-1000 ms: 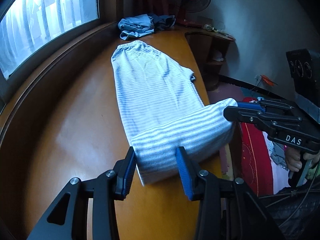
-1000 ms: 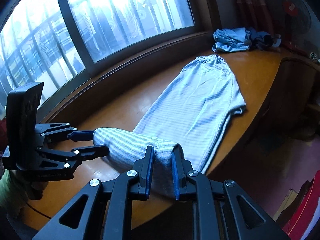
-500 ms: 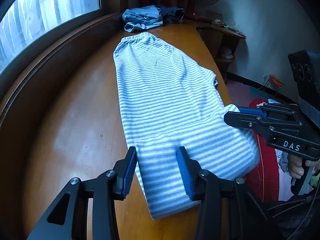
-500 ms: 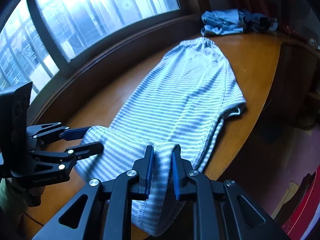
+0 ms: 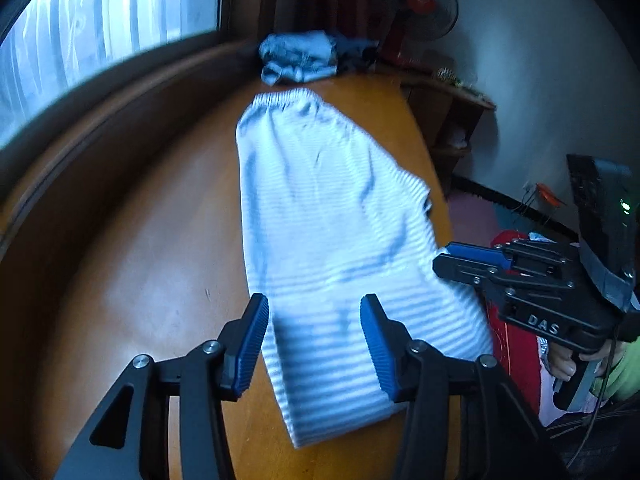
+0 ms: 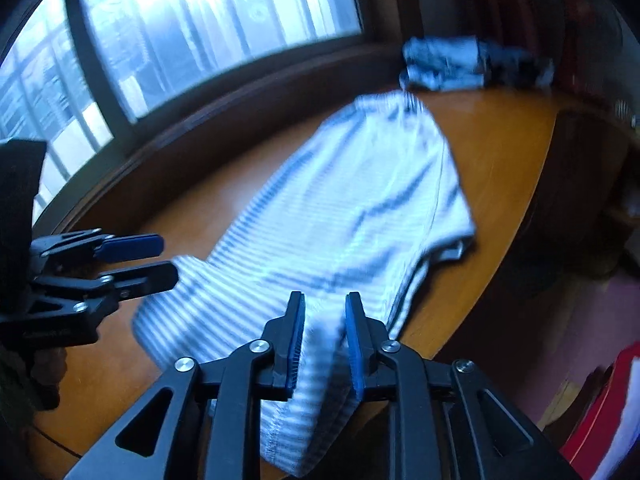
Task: Fold clothes
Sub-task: 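Fold the held end over toward the waistband and open the right gripper, then move the right gripper to the folded edge and grasp it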
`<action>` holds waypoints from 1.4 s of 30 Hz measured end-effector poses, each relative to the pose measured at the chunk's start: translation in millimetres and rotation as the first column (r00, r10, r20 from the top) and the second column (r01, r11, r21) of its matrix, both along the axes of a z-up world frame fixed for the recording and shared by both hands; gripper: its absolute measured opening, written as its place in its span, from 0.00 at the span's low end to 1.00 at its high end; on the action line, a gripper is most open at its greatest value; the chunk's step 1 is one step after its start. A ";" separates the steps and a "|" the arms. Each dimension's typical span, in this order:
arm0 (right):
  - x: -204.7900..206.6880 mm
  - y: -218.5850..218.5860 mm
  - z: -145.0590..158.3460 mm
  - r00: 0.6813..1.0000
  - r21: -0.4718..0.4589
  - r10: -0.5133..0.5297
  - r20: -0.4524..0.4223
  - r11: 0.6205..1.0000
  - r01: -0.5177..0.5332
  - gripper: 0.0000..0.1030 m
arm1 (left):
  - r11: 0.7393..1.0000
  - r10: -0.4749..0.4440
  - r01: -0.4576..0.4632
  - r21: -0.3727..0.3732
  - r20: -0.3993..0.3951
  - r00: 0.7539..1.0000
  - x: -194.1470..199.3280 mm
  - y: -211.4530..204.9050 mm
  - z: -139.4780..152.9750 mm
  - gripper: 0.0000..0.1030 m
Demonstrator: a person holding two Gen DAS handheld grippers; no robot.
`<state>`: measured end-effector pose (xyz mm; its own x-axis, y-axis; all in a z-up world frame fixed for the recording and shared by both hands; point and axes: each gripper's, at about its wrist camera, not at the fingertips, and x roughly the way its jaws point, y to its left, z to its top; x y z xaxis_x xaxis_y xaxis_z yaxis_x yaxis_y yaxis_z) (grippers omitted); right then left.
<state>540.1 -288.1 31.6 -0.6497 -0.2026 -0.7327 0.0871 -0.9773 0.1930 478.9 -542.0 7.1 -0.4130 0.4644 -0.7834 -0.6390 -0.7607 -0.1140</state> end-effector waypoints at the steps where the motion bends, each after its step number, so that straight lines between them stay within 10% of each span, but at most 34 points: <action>1: 0.8 -2.6 2.4 1.000 0.000 0.015 -0.007 1.000 -0.015 0.26 | 1.000 -0.007 0.007 -0.002 -0.005 1.000 -0.4 1.6 1.0 0.45; 14: -15.3 -16.3 -29.2 0.992 -0.044 0.076 0.101 0.996 -0.072 0.28 | 0.999 0.048 -0.045 -0.028 0.123 0.991 -22.6 4.4 -45.5 0.58; 24: 54.6 -21.4 -10.1 0.980 0.044 0.155 0.123 0.986 -0.161 0.43 | 0.999 0.035 -0.034 -0.038 0.021 0.999 29.4 -35.0 -7.1 0.58; 39: 51.9 -33.3 -45.0 0.989 0.059 0.106 0.106 0.992 -0.112 0.43 | 0.995 -0.022 0.027 -0.093 0.056 0.998 14.7 -27.0 -44.2 0.58; 42: 52.3 -39.0 -45.9 0.990 0.091 0.107 0.097 0.989 -0.116 0.42 | 0.996 -0.022 0.027 -0.083 0.059 0.998 17.2 -29.6 -47.0 0.46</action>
